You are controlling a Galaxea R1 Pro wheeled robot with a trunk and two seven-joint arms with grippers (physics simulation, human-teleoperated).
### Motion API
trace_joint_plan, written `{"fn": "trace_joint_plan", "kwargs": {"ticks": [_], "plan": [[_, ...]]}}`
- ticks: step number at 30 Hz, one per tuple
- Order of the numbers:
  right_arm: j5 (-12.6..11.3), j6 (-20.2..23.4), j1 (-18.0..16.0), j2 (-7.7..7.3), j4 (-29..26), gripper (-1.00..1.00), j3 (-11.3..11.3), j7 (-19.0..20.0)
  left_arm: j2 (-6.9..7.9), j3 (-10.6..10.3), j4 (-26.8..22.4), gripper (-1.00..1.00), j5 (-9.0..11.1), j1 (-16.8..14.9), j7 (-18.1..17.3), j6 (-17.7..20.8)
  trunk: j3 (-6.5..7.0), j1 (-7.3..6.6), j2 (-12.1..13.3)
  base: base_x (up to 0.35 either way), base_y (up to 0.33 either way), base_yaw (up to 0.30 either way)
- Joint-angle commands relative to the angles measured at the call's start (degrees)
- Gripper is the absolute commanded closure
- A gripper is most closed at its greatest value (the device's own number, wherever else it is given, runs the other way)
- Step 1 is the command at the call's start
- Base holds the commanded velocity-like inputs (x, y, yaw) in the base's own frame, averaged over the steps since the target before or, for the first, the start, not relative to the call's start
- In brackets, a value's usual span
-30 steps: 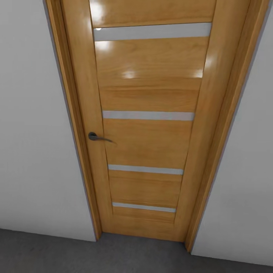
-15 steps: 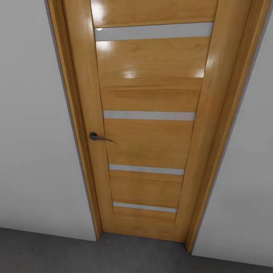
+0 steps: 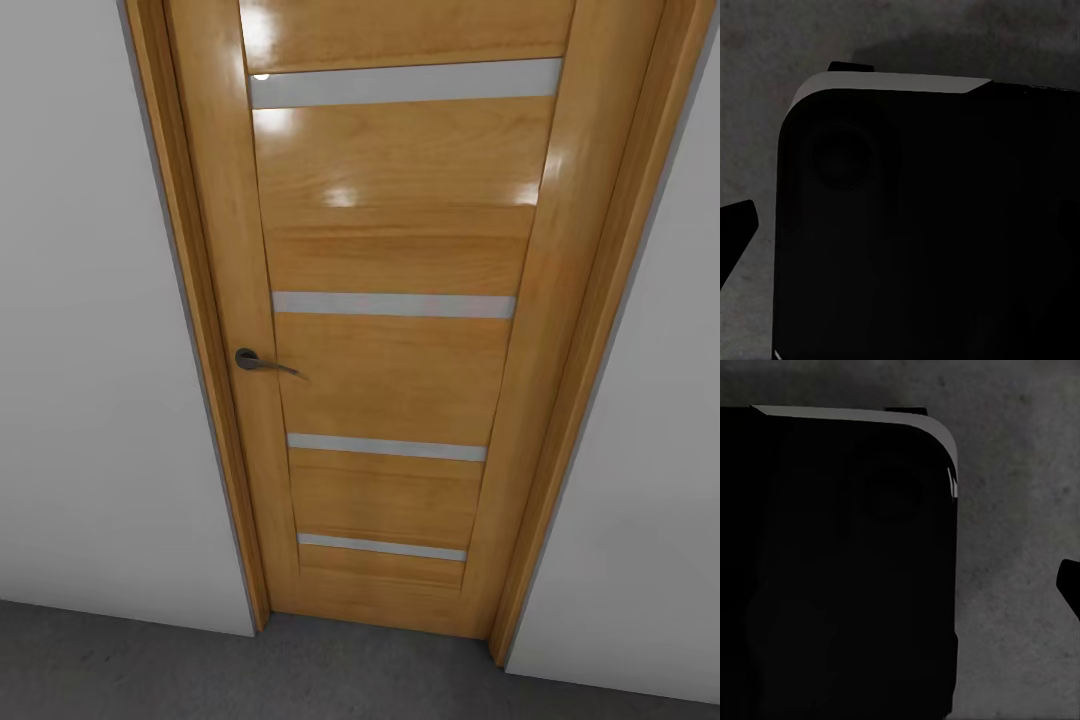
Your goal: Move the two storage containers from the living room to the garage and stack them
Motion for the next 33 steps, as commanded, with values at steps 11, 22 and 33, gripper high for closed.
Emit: {"fn": "trace_joint_plan", "kwargs": {"ticks": [11,22,33], "plan": [[0.23,0.14,-0.02,0.11,-2.34,-1.0,0.02,0.13,-0.05,-0.06,-0.17,-1.0,0.23,-0.01,-0.14,-0.21,-0.04,0.0,-0.02,0.082,0.069,0.0],[-0.5,0.06,-0.02,0.26,-2.29,-1.0,-0.41,-0.04,-0.05,-0.04,-0.24,-1.0,0.27,-0.01,-0.14,-0.24,-0.04,0.0,-0.02,0.123,0.07,-0.072],[-0.27,0.18,-0.02,0.25,-2.23,-1.0,-0.34,-0.05,-0.05,0.01,-0.26,-1.0,0.31,-0.01,-0.14,-0.29,-0.04,0.0,-0.02,0.003,0.002,-0.199]]}}
